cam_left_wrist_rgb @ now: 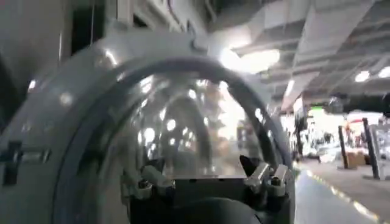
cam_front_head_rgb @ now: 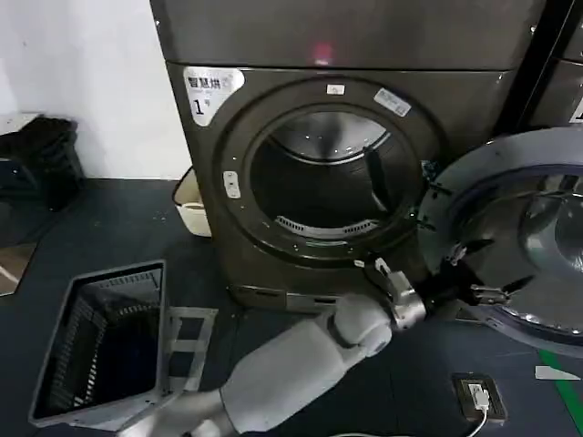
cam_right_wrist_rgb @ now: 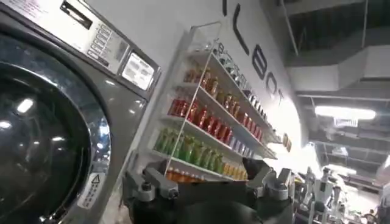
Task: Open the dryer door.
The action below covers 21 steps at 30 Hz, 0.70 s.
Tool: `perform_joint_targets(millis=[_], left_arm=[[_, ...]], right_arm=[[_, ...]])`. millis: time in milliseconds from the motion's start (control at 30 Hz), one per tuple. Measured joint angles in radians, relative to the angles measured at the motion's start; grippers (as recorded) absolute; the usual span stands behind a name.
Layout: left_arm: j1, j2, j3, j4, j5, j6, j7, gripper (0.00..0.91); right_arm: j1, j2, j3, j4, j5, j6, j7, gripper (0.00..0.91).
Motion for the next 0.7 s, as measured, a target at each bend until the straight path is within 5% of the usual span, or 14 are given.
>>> perform_joint_targets(millis=[167, 333, 700], left_arm=[[0.017, 0.108, 0.014, -0.048, 0.006, -0.135, 0.028, 0.907], [0.003, 0.266, 0.014, -0.162, -0.030, -0.132, 0.026, 0.907], [0.018, 0.734, -0.051, -0.417, -0.066, 0.050, -0.001, 0.907]], right_arm=[[-0.003, -0.002, 0.002, 0.008, 0.002, 0.000, -0.002, 0.907], [0.006, -0.006, 0.005, 0.014, 0.000, -0.001, -0.003, 0.907], [0.062, -0.033, 0.038, 0.027, -0.092, -0.001, 0.050, 0.907]])
